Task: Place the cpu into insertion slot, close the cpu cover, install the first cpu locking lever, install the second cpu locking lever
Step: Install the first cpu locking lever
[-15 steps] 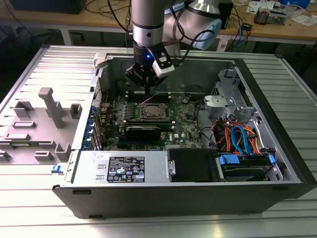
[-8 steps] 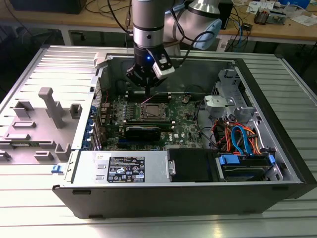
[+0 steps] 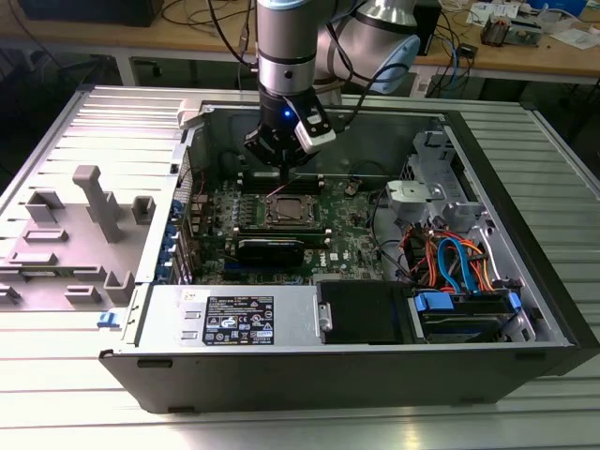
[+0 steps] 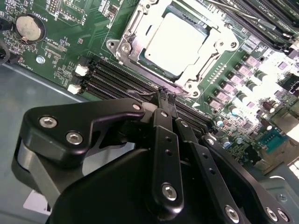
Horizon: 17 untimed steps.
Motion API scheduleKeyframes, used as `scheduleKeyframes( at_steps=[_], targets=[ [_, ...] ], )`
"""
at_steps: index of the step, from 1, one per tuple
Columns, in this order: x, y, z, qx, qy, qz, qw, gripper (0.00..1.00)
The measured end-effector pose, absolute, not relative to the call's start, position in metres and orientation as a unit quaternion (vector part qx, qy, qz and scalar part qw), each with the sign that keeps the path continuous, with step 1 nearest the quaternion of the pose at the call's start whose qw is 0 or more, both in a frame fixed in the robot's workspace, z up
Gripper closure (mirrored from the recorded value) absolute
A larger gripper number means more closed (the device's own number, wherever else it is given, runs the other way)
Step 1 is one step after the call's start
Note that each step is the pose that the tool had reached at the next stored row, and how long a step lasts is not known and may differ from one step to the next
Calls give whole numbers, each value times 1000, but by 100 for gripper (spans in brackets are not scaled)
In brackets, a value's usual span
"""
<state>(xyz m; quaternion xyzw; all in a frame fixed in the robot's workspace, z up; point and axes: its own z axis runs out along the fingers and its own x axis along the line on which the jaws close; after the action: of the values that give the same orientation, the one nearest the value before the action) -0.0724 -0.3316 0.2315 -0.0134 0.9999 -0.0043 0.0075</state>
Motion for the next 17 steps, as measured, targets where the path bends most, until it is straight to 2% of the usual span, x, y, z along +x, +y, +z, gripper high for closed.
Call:
scheduleKeyframes(
  at_steps=[17],
  targets=[
    [-72, -332, 231, -13, 1000, -4, 7, 89]
  ],
)
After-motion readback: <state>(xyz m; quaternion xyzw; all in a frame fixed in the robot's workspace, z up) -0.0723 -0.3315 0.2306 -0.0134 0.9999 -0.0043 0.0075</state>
